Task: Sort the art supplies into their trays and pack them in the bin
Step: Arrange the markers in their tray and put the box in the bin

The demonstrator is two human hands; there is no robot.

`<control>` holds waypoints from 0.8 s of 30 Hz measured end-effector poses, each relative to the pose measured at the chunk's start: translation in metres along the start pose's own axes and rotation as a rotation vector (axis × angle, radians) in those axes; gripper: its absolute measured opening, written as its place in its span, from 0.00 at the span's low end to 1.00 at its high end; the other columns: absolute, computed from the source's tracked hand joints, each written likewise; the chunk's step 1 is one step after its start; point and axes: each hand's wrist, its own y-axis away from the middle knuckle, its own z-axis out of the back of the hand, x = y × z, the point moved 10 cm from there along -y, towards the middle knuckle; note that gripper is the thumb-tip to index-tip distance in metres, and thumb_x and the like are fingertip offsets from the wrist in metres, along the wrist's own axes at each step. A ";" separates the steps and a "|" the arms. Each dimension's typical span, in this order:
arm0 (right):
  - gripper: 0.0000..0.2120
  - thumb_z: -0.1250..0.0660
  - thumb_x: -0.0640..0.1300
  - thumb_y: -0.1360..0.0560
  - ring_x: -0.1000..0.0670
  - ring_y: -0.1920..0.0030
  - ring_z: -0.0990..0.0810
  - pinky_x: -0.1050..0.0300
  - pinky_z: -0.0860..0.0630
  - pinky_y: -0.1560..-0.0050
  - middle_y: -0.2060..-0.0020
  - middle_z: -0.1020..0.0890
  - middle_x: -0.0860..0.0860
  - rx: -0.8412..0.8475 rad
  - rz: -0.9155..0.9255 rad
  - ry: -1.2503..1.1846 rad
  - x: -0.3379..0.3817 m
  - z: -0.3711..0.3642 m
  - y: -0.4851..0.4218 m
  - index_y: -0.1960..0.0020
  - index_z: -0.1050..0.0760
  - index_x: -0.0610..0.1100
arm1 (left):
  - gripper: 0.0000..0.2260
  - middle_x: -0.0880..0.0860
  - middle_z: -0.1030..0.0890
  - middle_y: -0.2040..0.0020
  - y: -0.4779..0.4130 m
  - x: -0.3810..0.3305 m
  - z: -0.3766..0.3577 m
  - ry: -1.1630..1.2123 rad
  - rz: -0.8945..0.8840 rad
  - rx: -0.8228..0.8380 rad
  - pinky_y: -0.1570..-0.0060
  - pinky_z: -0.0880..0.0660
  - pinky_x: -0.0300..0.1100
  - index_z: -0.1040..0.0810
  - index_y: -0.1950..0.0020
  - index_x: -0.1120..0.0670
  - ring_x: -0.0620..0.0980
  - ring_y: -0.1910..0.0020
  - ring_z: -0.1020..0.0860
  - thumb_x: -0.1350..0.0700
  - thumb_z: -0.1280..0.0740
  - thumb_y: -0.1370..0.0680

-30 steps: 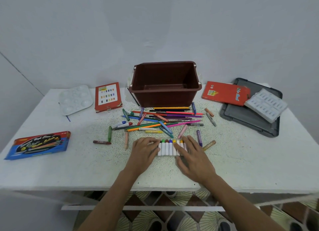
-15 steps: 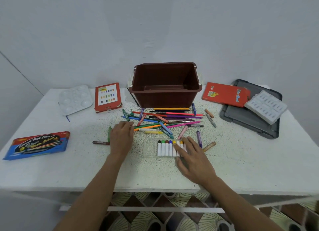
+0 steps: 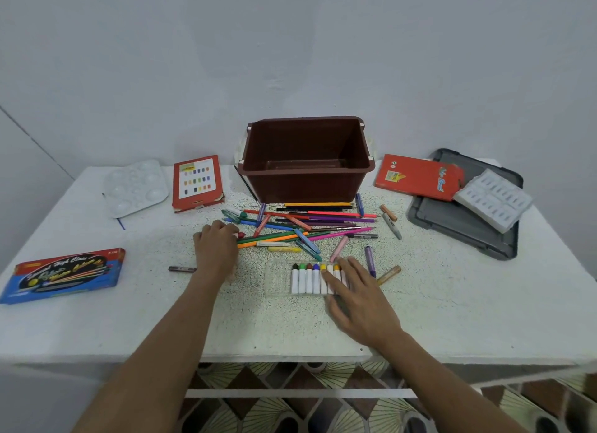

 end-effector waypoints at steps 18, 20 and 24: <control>0.24 0.44 0.56 0.19 0.42 0.24 0.40 0.43 0.36 0.27 0.27 0.32 0.44 -0.001 -0.007 -0.007 -0.001 -0.002 0.000 0.26 0.32 0.49 | 0.11 0.54 0.17 0.55 0.031 -0.047 0.006 0.926 -0.124 0.219 0.57 0.20 0.38 0.24 0.39 0.54 0.47 0.58 0.18 0.57 0.32 0.21; 0.24 0.44 0.56 0.19 0.42 0.24 0.40 0.44 0.37 0.27 0.27 0.31 0.44 -0.006 -0.003 -0.006 -0.001 -0.001 0.000 0.26 0.32 0.48 | 0.11 0.52 0.17 0.55 0.038 -0.055 0.000 0.907 -0.161 0.264 0.54 0.19 0.41 0.23 0.40 0.53 0.45 0.58 0.17 0.57 0.31 0.22; 0.24 0.44 0.56 0.19 0.42 0.24 0.40 0.44 0.38 0.26 0.27 0.32 0.44 0.001 -0.008 0.000 -0.001 -0.002 0.001 0.26 0.32 0.49 | 0.10 0.50 0.17 0.57 0.053 -0.064 -0.012 0.857 -0.147 0.328 0.57 0.25 0.36 0.23 0.45 0.51 0.43 0.58 0.18 0.54 0.27 0.24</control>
